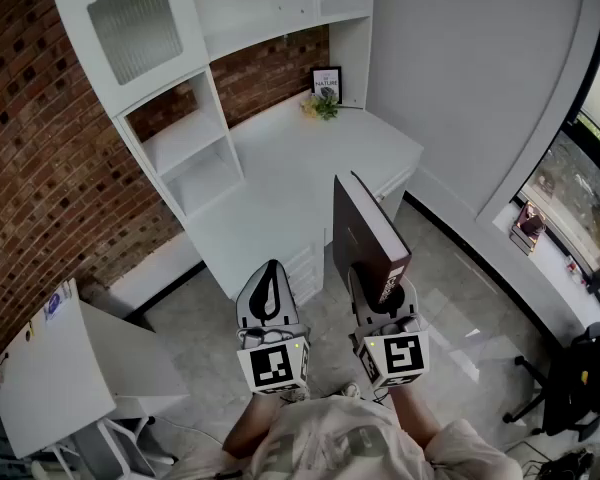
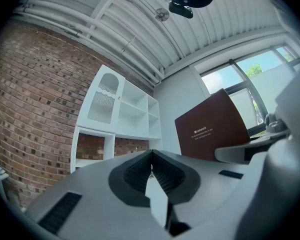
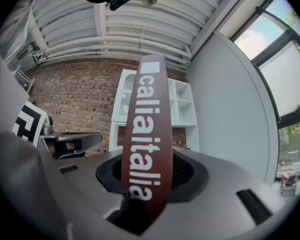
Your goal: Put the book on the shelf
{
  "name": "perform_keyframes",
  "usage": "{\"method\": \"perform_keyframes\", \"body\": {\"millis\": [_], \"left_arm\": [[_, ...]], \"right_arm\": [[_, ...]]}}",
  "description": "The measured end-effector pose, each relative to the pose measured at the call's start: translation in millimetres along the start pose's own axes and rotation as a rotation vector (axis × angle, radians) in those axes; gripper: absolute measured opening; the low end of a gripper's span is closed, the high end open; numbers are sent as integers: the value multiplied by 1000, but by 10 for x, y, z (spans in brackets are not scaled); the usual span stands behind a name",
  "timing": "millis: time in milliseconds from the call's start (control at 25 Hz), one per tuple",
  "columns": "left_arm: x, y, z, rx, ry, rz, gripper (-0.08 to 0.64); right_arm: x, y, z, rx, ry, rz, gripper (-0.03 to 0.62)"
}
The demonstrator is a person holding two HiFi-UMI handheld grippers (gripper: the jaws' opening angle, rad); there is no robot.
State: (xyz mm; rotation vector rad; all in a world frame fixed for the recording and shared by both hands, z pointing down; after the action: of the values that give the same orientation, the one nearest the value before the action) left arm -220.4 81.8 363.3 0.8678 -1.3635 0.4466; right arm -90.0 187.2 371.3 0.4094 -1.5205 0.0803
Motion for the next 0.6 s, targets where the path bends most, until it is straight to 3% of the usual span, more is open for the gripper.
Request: {"method": "perform_keyframes", "body": {"millis": [600], "left_arm": [[50,30,-344,-40,-18,11,14]], "right_arm": [[79,219,-421,1,-106,-12,152]]}}
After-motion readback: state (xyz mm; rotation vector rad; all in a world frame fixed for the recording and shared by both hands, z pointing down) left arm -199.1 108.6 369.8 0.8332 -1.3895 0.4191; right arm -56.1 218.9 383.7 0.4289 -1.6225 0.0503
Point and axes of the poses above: the fingertips, and each gripper's own axes: y backward along the fingers, z to its left, x out of its underside, the point moved 2 cm from there along y, backward along the fingers, and after that the axes turned 7 degrees about -z, right-handed, at the moved point
